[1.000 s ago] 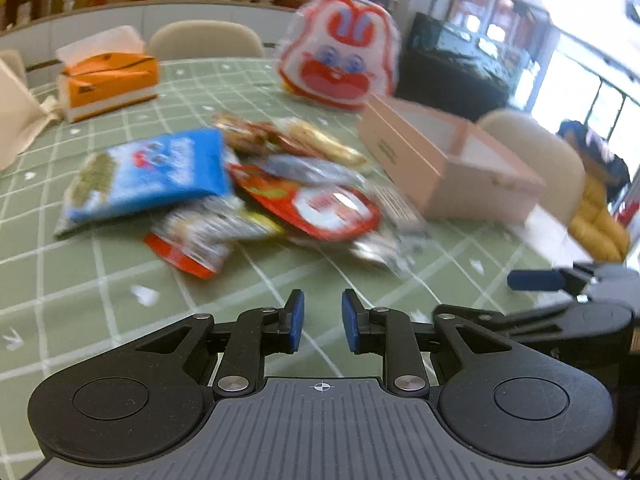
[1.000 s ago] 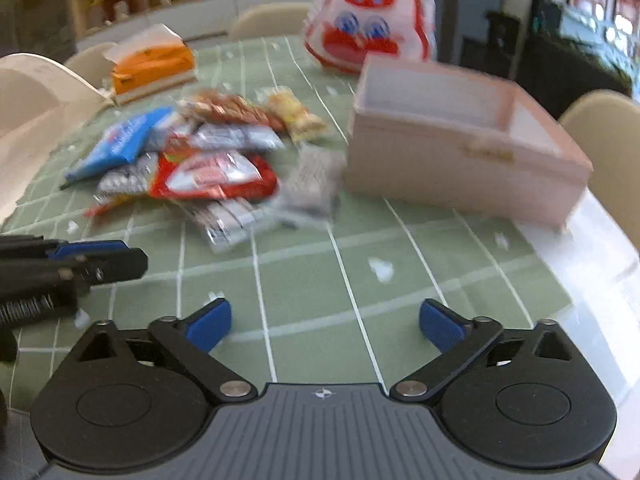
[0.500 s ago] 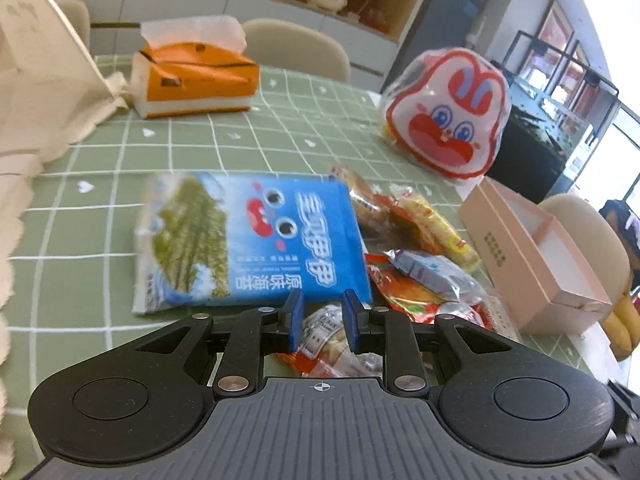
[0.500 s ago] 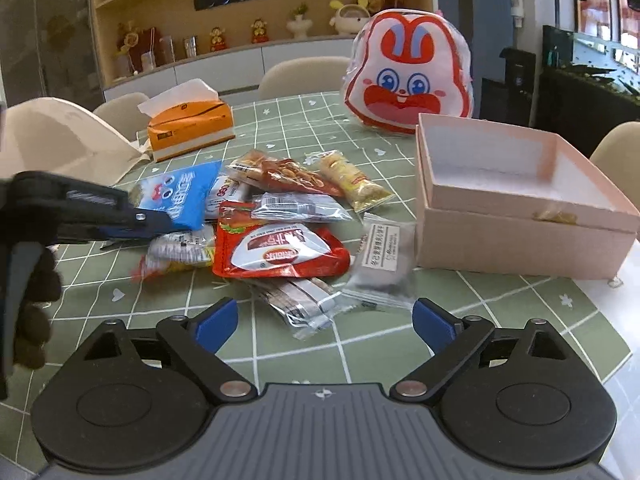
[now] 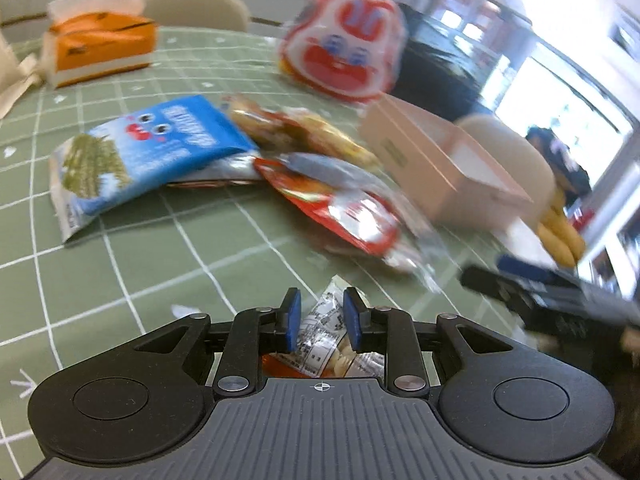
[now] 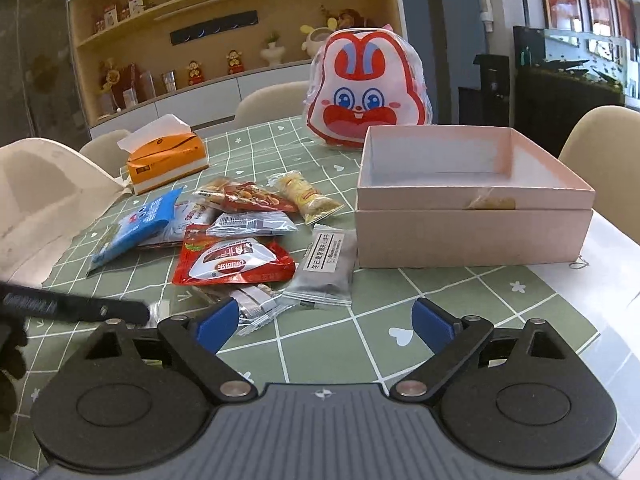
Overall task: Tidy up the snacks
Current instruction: 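Reach into the snack pile and grasp the clear red-labelled packet with left gripper, then grasp the clear packet of wrapped candies with right gripper while left gripper holds its packet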
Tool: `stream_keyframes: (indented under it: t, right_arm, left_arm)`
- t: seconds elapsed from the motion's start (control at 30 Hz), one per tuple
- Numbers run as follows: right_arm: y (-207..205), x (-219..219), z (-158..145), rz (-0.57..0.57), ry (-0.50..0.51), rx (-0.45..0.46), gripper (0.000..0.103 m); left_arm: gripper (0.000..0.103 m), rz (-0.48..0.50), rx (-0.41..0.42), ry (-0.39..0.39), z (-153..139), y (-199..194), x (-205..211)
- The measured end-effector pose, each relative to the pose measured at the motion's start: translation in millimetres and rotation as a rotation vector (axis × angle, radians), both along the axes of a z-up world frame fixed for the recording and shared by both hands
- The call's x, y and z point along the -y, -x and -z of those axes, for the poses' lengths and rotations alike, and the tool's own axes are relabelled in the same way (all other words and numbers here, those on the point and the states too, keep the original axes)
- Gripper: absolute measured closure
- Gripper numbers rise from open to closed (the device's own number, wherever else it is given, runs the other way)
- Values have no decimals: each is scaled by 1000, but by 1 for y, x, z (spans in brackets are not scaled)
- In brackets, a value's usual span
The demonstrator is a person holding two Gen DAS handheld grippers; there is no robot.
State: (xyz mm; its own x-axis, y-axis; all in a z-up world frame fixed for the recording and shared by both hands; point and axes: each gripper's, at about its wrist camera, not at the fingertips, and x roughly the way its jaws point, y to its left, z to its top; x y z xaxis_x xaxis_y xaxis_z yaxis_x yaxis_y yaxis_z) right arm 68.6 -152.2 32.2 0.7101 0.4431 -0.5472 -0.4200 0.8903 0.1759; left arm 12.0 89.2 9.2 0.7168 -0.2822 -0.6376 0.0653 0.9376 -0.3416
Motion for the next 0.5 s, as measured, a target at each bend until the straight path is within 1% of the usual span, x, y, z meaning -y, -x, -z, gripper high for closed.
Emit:
stream_keyframes:
  t: [0.07,0.13,0.2,0.3,0.4,0.43,0.5]
  right_arm:
    - [2,0,0,1,1,2,8]
    - [3,2,0,0,-7,-4,8]
    - [3,6,1,-4,-21,-15,8]
    - [2,11,3,-18,-45,-41,8]
    - [0,14,5,-21,-51,-71,8]
    - [0,14,5,-20,-50,-76,8]
    - [2,15,6,-18,-46,-79,8]
  left_arm:
    - [76,34,23,-38,-6,8,7]
    - [76,56,68,-81,-13,17,12]
    - [76,92,96,-109,-19,26,15]
    - [76,166,98,-148,-22,36,21]
    - [76,213,93,-235,-18,44,33]
    - [76,225,100,-272,-16,47,38]
    - [76,235,113,-318,-14,49,45]
